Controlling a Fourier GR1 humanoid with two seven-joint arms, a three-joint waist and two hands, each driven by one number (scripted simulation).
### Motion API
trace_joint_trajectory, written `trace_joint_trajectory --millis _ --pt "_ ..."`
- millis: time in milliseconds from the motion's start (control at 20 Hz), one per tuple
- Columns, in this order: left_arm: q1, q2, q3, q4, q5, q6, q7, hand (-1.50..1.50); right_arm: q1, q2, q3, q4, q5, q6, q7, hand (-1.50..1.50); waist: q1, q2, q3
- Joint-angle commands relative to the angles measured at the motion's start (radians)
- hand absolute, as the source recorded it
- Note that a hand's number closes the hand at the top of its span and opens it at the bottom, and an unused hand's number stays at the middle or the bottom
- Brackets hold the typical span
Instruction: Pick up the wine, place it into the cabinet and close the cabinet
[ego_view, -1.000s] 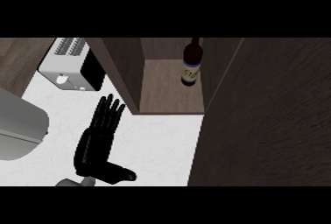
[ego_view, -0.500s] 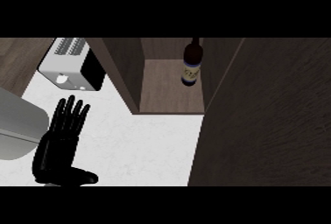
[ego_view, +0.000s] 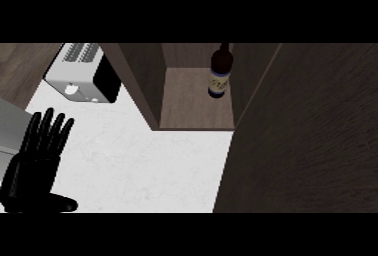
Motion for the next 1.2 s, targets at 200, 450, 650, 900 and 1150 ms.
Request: trace_joint_trajectory --millis 200,450,650,900,1150 --pt "0.040 0.067 0.054 -0.028 0.039 -0.062 0.036 -1.50 -0.116 0.113 0.100 -0.194 -0.018 -0.027 0.199 1.50 0.017 0.003 -0.002" --pt "0.035 0.093 0.087 -0.017 0.075 -0.112 0.043 -1.50 -0.164 0.196 0.130 -0.110 -0.037 -0.029 0.188 1.50 0.027 0.004 -0.003" --pt "0.032 0.086 0.088 0.017 0.062 -0.138 0.022 -1.50 -0.249 0.245 0.099 -0.062 -0.074 -0.014 0.226 1.50 0.050 0.011 -0.006" --pt "-0.013 0.116 0.116 0.028 0.105 -0.146 0.069 -1.50 -0.373 0.342 0.084 0.037 -0.087 -0.016 0.291 1.50 0.062 0.013 -0.005" --pt "0.007 0.109 0.108 0.024 0.093 -0.145 0.072 -1.50 -0.599 0.500 0.062 0.178 -0.052 -0.062 0.422 1.50 0.065 0.005 -0.005"
